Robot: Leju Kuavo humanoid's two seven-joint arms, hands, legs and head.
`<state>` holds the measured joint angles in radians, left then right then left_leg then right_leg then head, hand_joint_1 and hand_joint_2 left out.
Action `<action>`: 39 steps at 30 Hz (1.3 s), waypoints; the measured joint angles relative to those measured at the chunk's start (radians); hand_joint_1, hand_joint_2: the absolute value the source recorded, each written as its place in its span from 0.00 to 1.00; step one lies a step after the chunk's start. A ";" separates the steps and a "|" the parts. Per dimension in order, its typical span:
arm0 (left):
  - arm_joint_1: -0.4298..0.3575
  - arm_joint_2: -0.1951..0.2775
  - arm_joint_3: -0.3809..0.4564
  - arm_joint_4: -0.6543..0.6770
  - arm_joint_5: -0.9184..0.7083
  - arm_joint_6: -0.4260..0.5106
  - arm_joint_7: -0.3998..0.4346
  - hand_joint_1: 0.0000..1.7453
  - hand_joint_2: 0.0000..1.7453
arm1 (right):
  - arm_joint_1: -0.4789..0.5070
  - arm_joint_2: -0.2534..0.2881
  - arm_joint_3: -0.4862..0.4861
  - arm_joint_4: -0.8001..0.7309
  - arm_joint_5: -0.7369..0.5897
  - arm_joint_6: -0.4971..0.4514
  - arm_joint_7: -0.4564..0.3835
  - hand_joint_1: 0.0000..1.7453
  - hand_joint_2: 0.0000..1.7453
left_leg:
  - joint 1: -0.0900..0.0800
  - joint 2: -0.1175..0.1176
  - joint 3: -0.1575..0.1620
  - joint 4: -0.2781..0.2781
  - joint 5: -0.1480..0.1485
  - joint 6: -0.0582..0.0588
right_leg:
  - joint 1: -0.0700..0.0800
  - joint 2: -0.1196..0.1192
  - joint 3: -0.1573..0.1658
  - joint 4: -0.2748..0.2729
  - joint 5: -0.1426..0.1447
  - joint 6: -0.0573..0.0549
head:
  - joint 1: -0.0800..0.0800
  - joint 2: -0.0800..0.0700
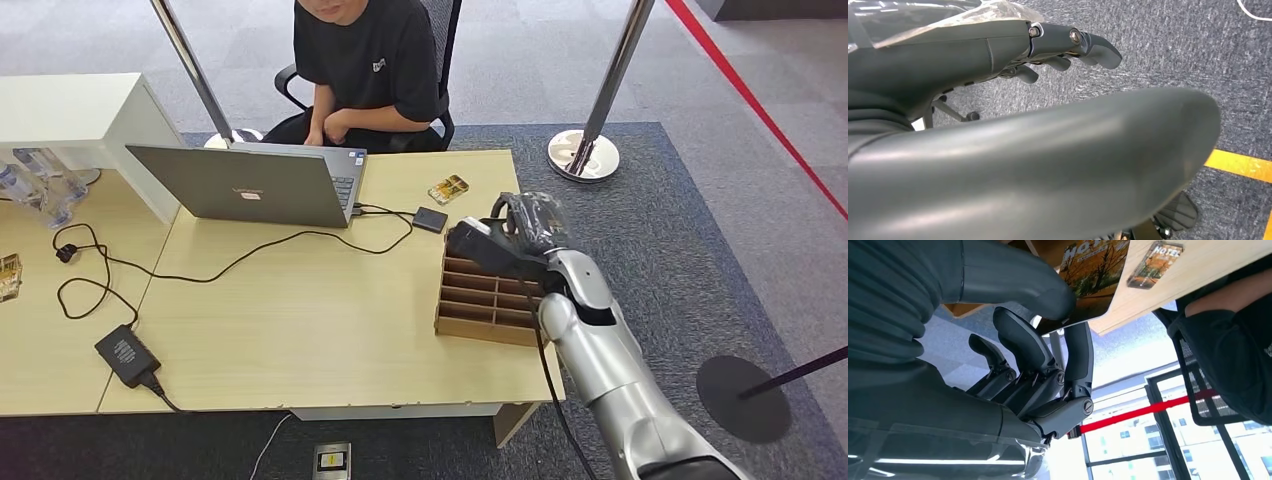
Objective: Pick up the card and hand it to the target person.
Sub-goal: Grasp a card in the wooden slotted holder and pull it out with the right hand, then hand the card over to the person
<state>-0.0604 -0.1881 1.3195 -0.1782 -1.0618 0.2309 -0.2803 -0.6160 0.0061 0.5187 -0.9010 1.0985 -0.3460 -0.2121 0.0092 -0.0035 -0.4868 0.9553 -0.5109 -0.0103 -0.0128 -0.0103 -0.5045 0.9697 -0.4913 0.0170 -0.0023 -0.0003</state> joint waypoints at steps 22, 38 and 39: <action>-0.001 0.006 0.000 0.001 -0.020 0.000 0.007 0.00 0.00 | 0.051 -0.029 -0.079 -0.246 -0.133 0.058 -0.049 0.89 1.00 | 0.000 0.000 0.000 0.000 0.000 0.000 | 0.000 0.000 0.000 0.000 0.000 0.000 | 0.000 0.000; -0.010 0.006 -0.001 0.002 -0.054 0.015 0.012 0.00 0.00 | -0.101 0.125 -0.150 0.043 0.072 -0.221 0.122 0.95 1.00 | 0.000 0.000 0.000 0.000 0.001 0.000 | 0.000 0.000 0.000 0.001 0.000 0.000 | 0.000 0.000; -0.010 0.006 -0.001 0.002 -0.055 0.017 0.013 0.00 0.00 | -0.113 0.135 -0.155 0.067 0.076 -0.235 0.124 0.95 1.00 | 0.000 0.000 0.000 0.000 0.001 0.000 | 0.000 0.000 0.000 0.001 0.000 0.000 | 0.000 0.000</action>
<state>-0.0702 -0.1816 1.3188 -0.1761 -1.1165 0.2479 -0.2674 -0.7293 0.1410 0.3634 -0.8337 1.1741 -0.5815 -0.0876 0.0093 -0.0032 -0.4867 0.9553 -0.5102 -0.0106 -0.0127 -0.0103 -0.5044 0.9705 -0.4908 0.0166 -0.0025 -0.0004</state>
